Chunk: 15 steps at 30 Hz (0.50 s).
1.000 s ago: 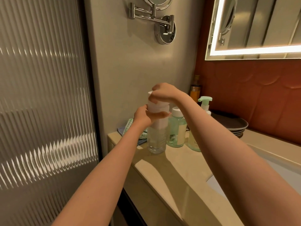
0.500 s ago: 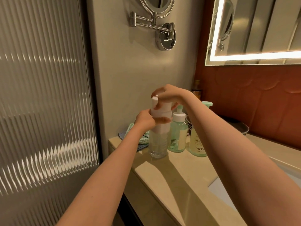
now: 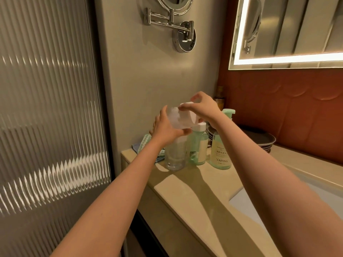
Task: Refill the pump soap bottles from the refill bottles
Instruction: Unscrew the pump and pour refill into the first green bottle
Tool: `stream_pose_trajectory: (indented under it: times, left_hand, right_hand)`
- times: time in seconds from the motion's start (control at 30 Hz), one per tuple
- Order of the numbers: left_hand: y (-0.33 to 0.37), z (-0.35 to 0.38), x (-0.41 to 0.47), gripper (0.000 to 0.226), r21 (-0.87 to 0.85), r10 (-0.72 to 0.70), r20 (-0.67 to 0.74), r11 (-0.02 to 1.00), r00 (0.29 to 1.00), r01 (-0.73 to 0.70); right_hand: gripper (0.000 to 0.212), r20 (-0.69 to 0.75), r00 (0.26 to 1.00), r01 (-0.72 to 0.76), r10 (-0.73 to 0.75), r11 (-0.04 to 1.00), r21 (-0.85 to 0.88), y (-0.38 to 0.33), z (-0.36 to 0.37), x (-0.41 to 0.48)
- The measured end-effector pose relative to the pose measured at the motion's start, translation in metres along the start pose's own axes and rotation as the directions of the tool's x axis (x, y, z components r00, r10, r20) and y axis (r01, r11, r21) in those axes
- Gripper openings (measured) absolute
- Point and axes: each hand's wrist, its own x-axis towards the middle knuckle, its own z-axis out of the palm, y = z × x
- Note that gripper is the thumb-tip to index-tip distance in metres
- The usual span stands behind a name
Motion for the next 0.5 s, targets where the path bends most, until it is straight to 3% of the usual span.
stream_pose_trajectory:
  times: [0.07,0.17,0.23,0.33,0.5]
  left_hand:
    - [0.009,-0.004,-0.009,0.110,0.052,0.139,-0.106,0.990,0.985,-0.135]
    - [0.018,-0.008,-0.019,0.097,-0.020,0.297,-0.095,0.954,0.950,-0.300]
    - [0.020,-0.007,-0.025,0.078,-0.113,0.289,-0.061,0.949,0.955,-0.294]
    - [0.017,-0.004,-0.032,0.047,-0.129,0.208,-0.060,0.968,0.976,-0.215]
    - [0.007,-0.004,-0.046,0.057,0.016,0.158,-0.041,0.987,0.987,-0.157]
  right_hand:
    - [0.049,-0.020,0.998,-0.061,0.064,0.990,0.123,0.008,-0.003,-0.006]
    - [0.038,-0.028,0.993,-0.099,0.111,0.955,0.279,0.020,-0.004,-0.015]
    - [0.022,0.037,0.993,-0.119,0.113,0.908,0.402,0.025,-0.004,-0.025]
    - [0.016,0.199,0.974,-0.203,0.107,0.805,0.558,0.032,-0.001,-0.040]
    - [0.017,0.313,0.947,-0.272,0.076,0.708,0.651,0.050,0.011,-0.060]
